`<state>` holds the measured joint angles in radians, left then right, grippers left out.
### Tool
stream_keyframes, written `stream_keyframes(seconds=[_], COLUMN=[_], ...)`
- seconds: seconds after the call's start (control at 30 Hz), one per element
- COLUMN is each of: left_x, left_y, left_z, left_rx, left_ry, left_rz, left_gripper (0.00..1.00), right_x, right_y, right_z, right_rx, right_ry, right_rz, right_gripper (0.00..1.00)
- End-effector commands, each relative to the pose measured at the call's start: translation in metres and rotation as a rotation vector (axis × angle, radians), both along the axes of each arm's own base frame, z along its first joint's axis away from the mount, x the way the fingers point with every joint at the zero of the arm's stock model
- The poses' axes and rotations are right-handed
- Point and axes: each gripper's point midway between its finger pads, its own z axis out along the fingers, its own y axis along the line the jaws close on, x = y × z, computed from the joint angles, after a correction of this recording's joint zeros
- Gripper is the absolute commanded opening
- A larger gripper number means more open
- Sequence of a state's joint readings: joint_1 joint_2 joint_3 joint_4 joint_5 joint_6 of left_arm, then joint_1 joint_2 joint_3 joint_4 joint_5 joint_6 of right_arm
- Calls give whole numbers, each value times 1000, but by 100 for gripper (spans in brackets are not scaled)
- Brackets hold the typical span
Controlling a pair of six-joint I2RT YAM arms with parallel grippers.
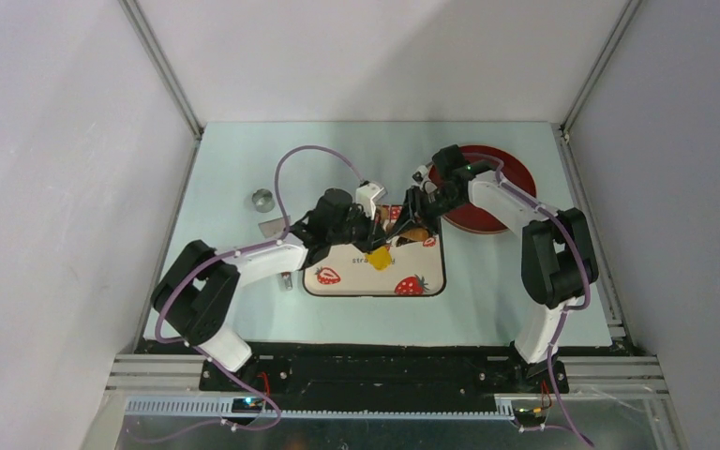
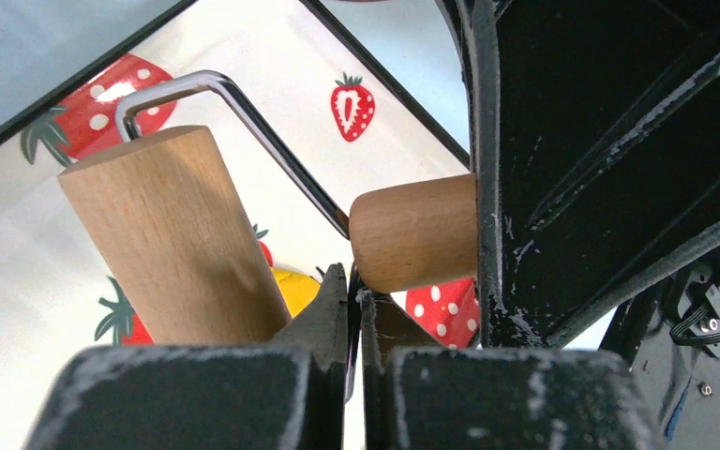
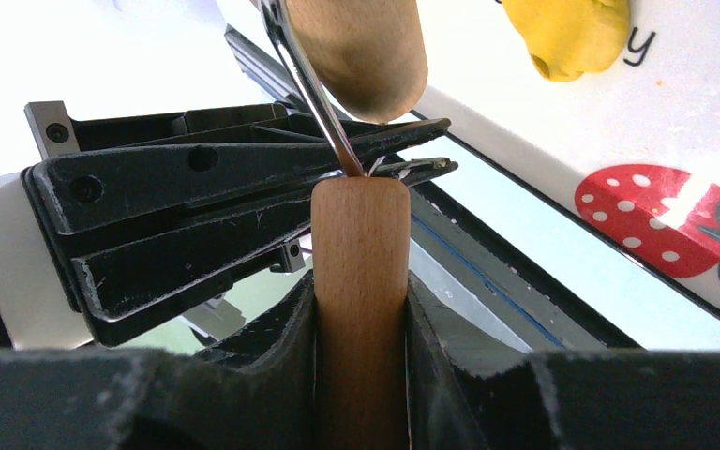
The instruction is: Roll out the dumpling wrappers from the dough
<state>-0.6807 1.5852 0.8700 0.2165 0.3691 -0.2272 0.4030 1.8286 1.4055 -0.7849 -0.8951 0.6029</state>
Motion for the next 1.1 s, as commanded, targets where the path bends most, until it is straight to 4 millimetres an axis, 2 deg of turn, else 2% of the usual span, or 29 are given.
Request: stream_keyframes(seconds=[0.0,0.23,0.47,0.77,0.87,0.97,1.07], left_x=[-13,-27,-32,-36,-37,-37,-33], left_y=[-42,-58,-58,-60,-61,-62,-63], left_z=[47,18,-10,-29,-34,-31,-17], left_rx=[-165,-138,-101,-80,-75,-79,-93], left_ry=[1,91,153,201,213,207,163], left_rz=[-96,-135,-133,-143,-146,-152,-156], left_gripper=[0,0,0,0,0,0,0], right_x=[9,-9,-19,-37,-40,-37,-30], right_y=[1,-11,-12,-25,-30,-33,-26], right_z=[8,-25,-52,-79,-84,-80,-61], right_rx=[23,-40,-57,-92,-97,-85,-12], right_ry=[-104,4,63,133,145,133,83], right_rz=[-5,3,36,23,8,-6,-7], right_gripper=[0,0,0,0,0,0,0])
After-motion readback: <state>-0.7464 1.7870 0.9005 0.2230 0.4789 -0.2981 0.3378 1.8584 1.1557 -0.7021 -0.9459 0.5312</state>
